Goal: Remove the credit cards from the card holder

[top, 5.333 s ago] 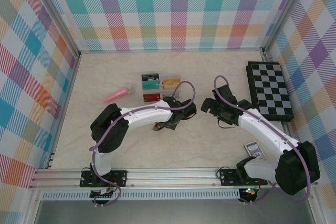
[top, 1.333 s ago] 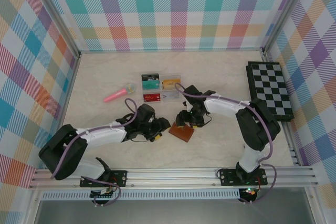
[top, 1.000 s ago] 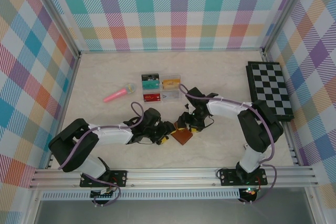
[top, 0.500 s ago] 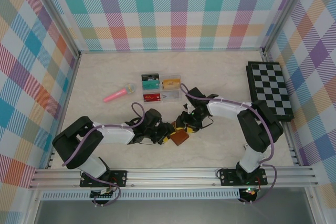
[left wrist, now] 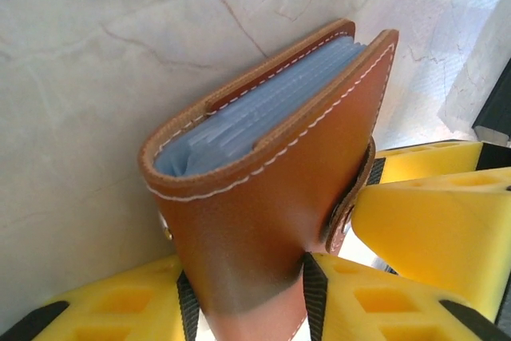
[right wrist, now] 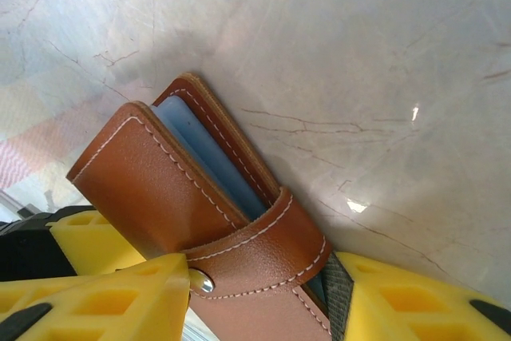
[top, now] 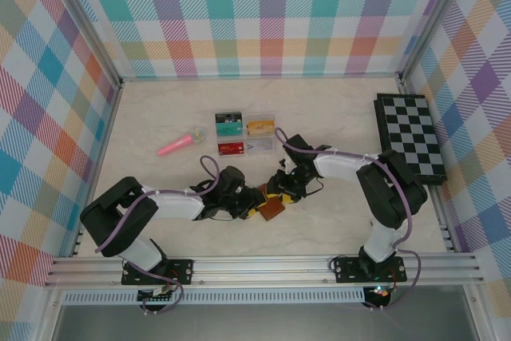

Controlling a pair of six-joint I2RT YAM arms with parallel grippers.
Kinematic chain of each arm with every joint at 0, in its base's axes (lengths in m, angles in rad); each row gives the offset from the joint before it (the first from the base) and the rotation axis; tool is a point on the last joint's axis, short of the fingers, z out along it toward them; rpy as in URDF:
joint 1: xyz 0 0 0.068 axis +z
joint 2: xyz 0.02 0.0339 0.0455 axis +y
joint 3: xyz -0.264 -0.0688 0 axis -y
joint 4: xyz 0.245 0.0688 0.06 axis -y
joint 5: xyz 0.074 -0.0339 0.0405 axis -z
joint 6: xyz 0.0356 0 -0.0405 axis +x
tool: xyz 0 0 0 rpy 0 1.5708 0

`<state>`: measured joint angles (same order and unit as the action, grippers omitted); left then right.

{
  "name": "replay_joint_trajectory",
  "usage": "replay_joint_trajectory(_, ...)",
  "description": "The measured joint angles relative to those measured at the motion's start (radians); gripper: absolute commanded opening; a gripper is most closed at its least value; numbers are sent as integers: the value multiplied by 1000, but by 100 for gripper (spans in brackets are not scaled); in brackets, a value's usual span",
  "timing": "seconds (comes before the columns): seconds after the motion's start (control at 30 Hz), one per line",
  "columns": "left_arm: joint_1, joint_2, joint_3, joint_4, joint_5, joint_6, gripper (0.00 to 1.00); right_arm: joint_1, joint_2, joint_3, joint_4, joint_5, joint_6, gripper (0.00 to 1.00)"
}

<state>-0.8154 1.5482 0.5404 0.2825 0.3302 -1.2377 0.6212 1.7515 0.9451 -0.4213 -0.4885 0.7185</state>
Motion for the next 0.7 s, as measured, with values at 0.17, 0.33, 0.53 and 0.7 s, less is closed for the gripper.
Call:
replay_joint_trajectory(0.17, 1, -49, -21, 21, -11, 46, 31, -27, 0, -33, 57, -53, 25, 49)
replay_joint_trajectory(0.33, 2, -78, -28, 35, -20, 78, 19, -43, 0, -47, 94, -82, 37, 51)
replay_joint_trajectory(0.53, 3, -80, -25, 38, -25, 103, 13, -45, -23, -47, 84, -51, 27, 56)
replay_joint_trajectory(0.7, 6, -105, -11, 5, -33, 151, 9, -45, -116, -47, 58, 22, -31, 56)
